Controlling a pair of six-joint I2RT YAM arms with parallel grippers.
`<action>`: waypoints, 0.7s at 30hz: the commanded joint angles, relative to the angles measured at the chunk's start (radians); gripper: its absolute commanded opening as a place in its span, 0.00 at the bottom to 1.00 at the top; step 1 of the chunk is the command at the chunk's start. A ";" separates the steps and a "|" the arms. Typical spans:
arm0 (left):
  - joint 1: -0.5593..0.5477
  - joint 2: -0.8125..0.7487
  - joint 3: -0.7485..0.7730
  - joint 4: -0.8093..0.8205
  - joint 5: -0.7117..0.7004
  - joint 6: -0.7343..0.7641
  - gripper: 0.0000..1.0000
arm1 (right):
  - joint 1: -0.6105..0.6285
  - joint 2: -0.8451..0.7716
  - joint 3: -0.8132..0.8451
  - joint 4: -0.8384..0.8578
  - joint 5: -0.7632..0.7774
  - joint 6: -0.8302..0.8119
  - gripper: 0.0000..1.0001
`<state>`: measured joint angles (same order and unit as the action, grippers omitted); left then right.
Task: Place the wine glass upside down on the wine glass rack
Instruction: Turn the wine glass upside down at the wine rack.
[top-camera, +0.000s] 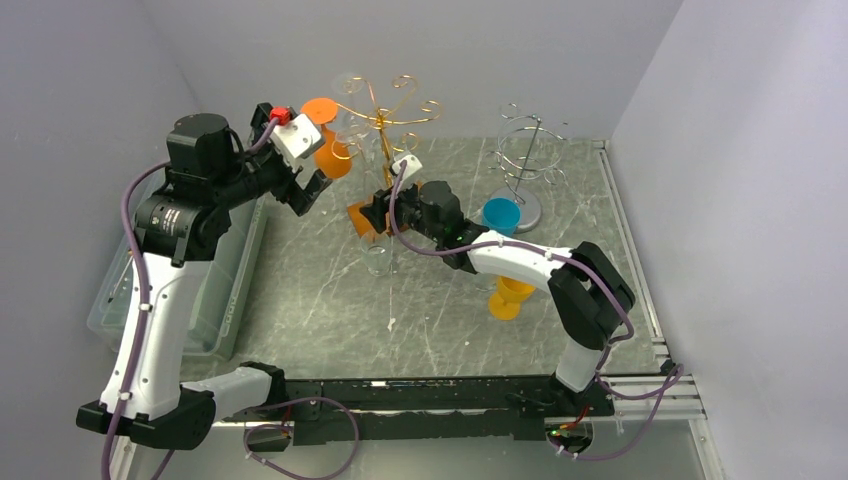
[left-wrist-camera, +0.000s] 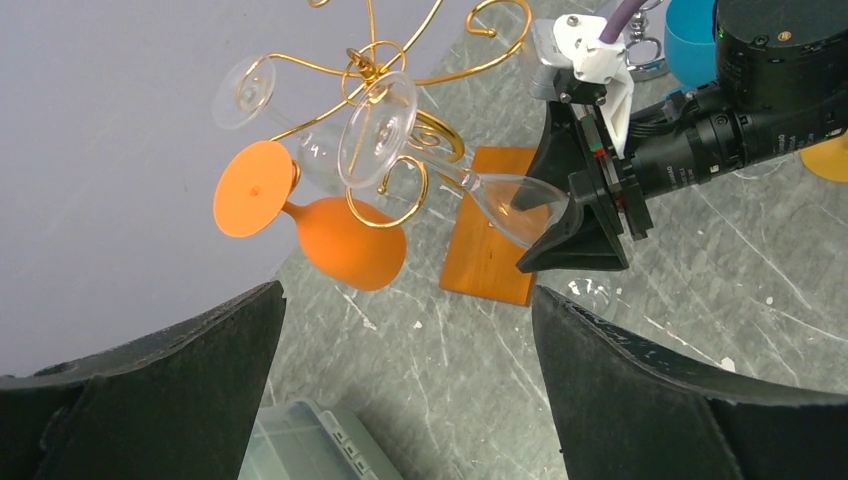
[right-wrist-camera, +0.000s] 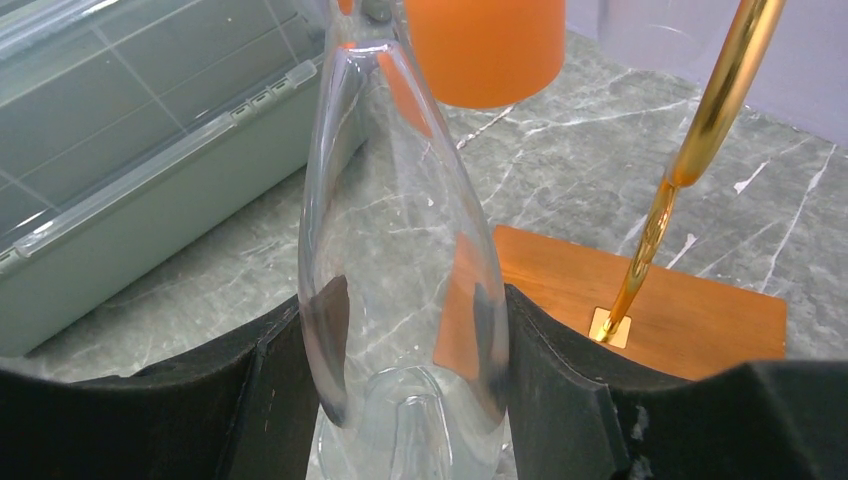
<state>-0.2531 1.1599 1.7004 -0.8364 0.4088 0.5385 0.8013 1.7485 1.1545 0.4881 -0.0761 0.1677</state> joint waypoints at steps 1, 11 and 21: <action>-0.003 -0.016 -0.008 0.010 0.028 0.018 0.99 | -0.020 -0.024 0.036 0.072 0.022 -0.011 0.28; -0.003 0.000 -0.007 0.002 0.038 0.033 0.99 | -0.035 0.027 0.087 0.049 0.000 -0.014 0.28; -0.002 0.095 -0.001 0.109 -0.142 -0.015 0.88 | -0.034 -0.039 -0.009 0.103 0.040 0.017 0.24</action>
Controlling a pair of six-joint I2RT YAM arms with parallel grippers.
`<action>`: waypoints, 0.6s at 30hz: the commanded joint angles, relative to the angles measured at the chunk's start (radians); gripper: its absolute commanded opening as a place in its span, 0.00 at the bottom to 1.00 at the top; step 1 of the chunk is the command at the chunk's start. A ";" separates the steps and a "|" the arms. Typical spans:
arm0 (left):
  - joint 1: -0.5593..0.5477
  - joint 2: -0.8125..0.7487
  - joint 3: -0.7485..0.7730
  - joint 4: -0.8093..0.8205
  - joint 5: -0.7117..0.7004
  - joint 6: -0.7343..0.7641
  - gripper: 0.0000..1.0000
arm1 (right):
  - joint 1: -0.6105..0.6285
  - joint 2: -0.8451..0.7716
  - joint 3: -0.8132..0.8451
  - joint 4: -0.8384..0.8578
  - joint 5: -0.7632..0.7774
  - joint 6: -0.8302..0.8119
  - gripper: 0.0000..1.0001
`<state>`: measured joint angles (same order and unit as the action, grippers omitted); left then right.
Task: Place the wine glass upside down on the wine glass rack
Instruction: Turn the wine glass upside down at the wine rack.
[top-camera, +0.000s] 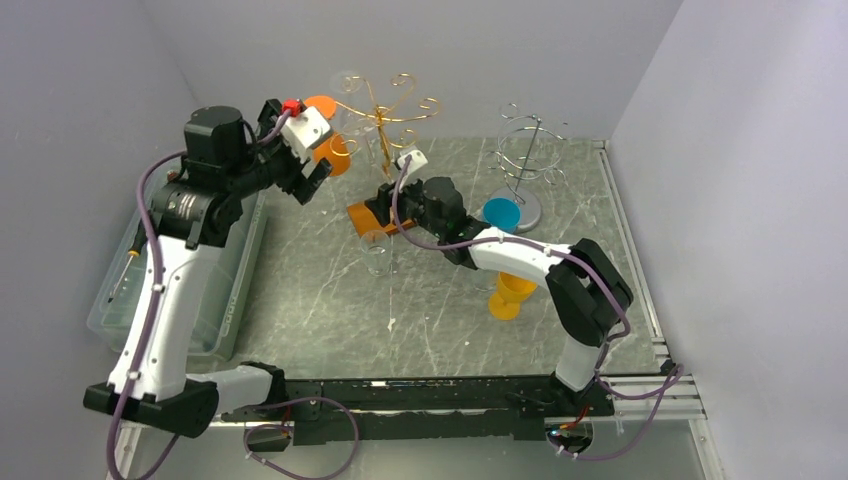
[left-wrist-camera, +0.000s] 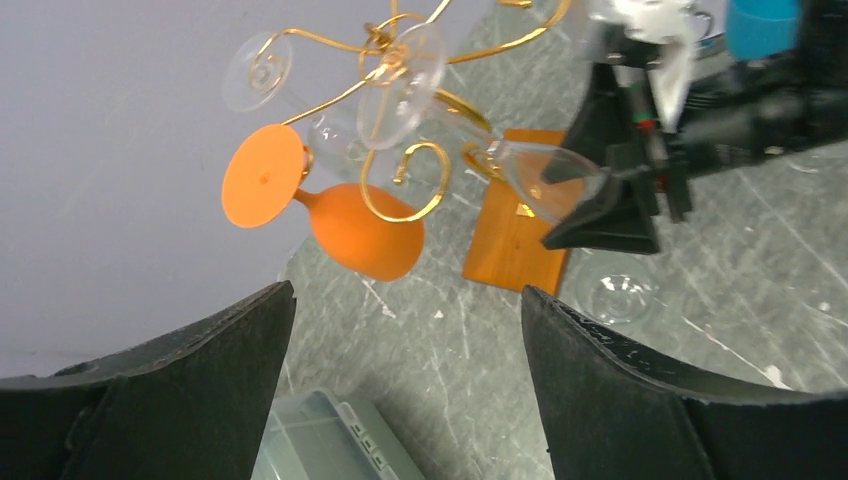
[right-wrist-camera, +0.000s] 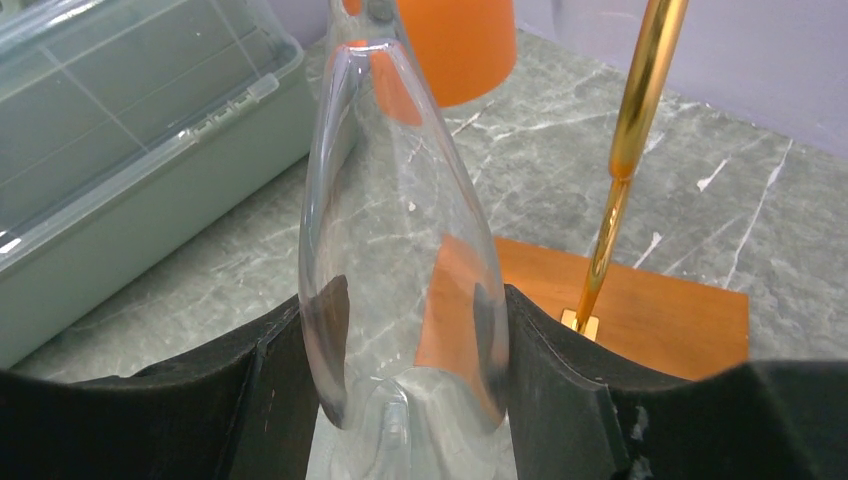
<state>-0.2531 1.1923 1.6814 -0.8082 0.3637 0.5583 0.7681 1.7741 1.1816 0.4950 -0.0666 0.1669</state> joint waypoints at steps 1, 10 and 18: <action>-0.001 0.094 0.035 0.081 -0.105 -0.042 0.86 | 0.000 -0.073 -0.045 0.095 0.033 0.020 0.24; 0.027 0.295 0.228 0.089 -0.151 -0.139 0.75 | 0.016 -0.140 -0.155 0.157 0.063 0.029 0.24; 0.029 0.337 0.292 0.116 -0.038 -0.145 0.73 | 0.018 -0.143 -0.207 0.305 0.116 0.044 0.24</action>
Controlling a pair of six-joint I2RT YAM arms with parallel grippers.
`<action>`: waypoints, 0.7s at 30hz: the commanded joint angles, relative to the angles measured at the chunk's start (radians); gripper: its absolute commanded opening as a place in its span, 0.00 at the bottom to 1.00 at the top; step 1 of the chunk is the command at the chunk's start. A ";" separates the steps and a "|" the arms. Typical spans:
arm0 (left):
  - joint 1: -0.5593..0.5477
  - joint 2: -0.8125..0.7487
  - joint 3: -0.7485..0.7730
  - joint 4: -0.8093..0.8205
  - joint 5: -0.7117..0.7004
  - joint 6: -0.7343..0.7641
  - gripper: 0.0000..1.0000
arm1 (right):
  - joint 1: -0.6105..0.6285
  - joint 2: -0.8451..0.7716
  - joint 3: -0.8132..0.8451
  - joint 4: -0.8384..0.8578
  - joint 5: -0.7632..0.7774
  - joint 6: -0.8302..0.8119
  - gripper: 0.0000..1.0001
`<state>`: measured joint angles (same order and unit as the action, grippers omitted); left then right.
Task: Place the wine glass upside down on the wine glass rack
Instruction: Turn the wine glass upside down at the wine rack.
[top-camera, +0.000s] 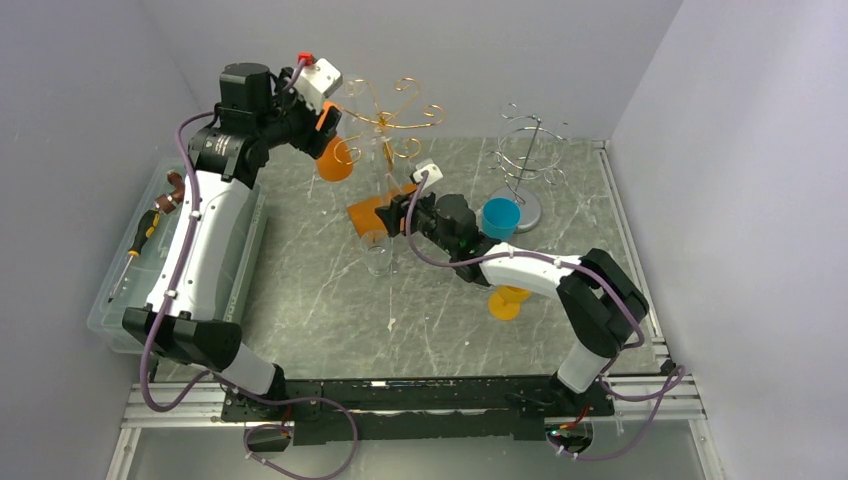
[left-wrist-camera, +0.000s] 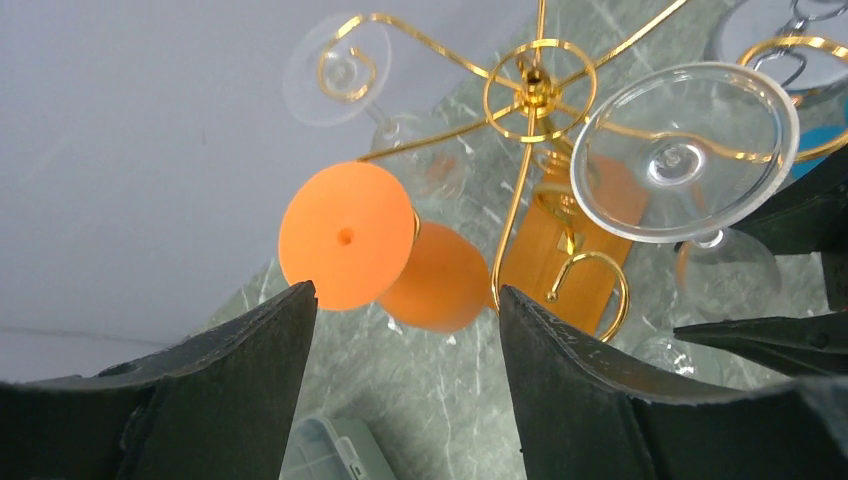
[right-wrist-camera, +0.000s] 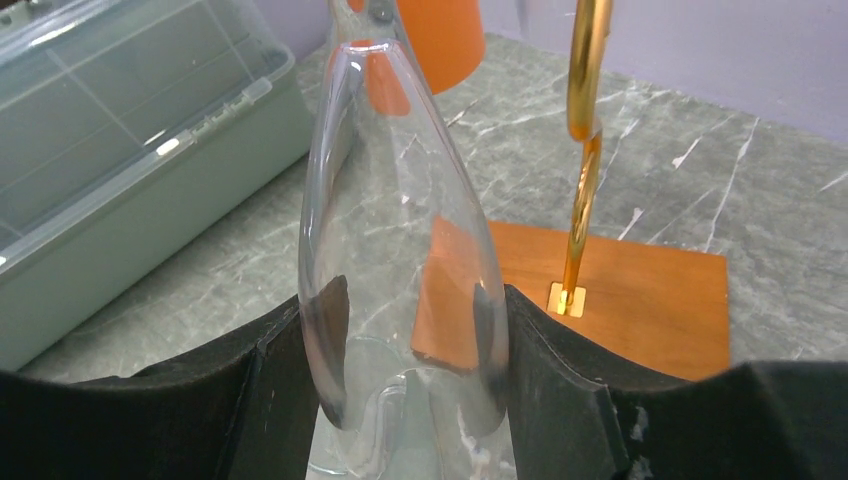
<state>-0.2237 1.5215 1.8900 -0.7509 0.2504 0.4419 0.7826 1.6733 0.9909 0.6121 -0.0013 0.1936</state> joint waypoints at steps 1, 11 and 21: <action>0.000 0.016 0.101 0.061 0.095 -0.028 0.73 | 0.006 -0.037 -0.021 0.212 0.067 0.015 0.24; -0.029 0.117 0.232 0.071 0.236 -0.042 0.66 | 0.062 0.074 -0.030 0.406 0.245 -0.068 0.26; -0.062 0.118 0.203 0.119 0.208 -0.022 0.64 | 0.080 0.144 -0.029 0.458 0.282 -0.100 0.27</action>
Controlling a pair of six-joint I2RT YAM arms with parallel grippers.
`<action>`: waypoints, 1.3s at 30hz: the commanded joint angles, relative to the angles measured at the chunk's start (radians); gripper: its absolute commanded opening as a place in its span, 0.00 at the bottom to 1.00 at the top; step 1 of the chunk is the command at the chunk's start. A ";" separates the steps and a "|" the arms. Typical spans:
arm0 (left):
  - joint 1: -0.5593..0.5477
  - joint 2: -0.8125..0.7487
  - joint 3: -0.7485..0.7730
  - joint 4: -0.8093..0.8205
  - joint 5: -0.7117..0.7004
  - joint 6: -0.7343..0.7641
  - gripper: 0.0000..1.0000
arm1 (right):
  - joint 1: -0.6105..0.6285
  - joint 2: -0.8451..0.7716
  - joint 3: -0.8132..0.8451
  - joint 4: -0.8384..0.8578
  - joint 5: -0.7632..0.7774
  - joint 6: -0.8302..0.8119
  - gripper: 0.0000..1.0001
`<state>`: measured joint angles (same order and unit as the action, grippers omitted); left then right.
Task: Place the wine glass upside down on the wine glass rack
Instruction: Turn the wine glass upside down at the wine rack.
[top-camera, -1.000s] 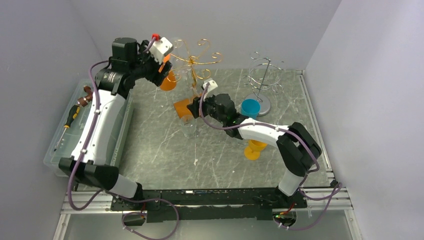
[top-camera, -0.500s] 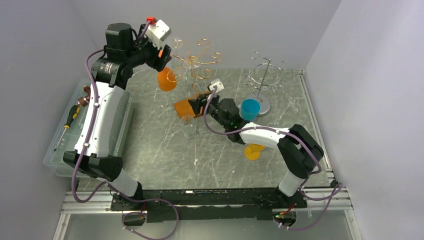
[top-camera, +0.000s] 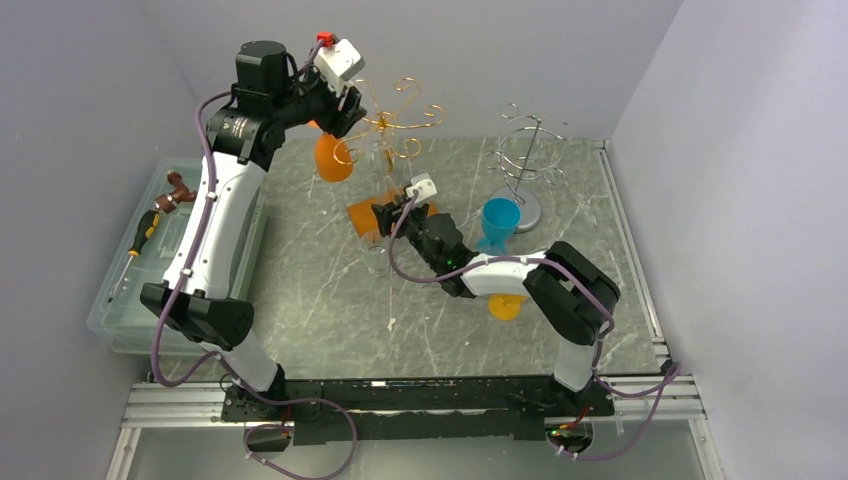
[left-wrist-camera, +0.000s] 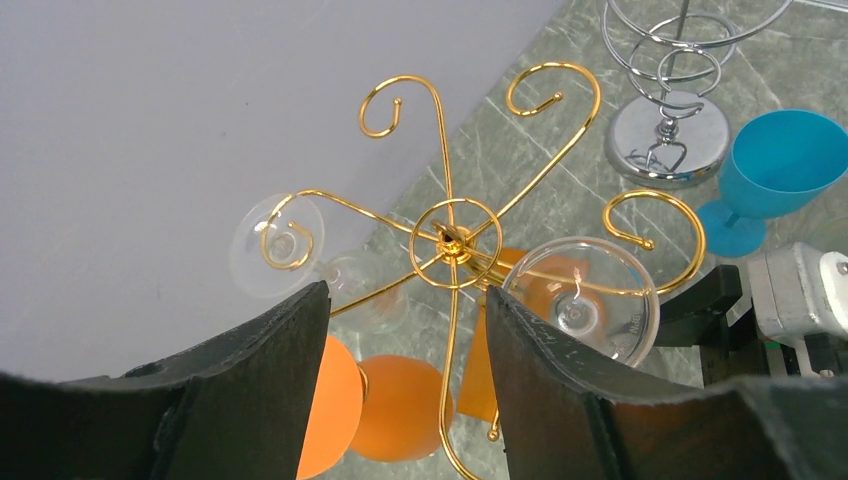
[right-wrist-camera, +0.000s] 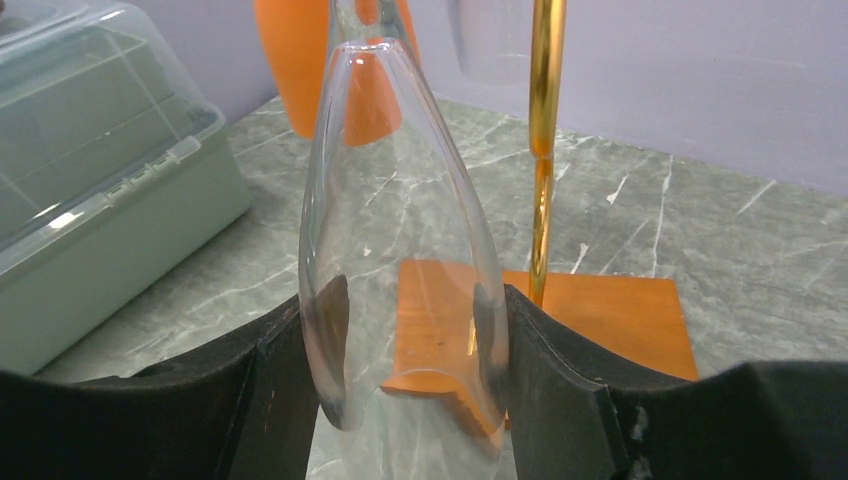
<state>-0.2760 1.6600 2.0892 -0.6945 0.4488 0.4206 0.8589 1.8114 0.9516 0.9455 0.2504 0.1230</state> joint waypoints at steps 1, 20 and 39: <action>-0.013 -0.019 0.001 0.065 0.000 0.004 0.64 | 0.005 0.012 0.016 0.124 0.031 -0.036 0.27; -0.071 0.089 0.061 0.025 -0.131 0.078 0.61 | 0.036 0.092 0.120 0.117 0.086 -0.070 0.26; -0.072 0.213 0.222 -0.114 0.039 -0.054 0.61 | 0.036 0.156 0.185 0.098 0.051 -0.093 0.25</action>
<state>-0.3424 1.8496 2.2620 -0.7944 0.4744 0.3992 0.8928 1.9678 1.0840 0.9794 0.3130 0.0479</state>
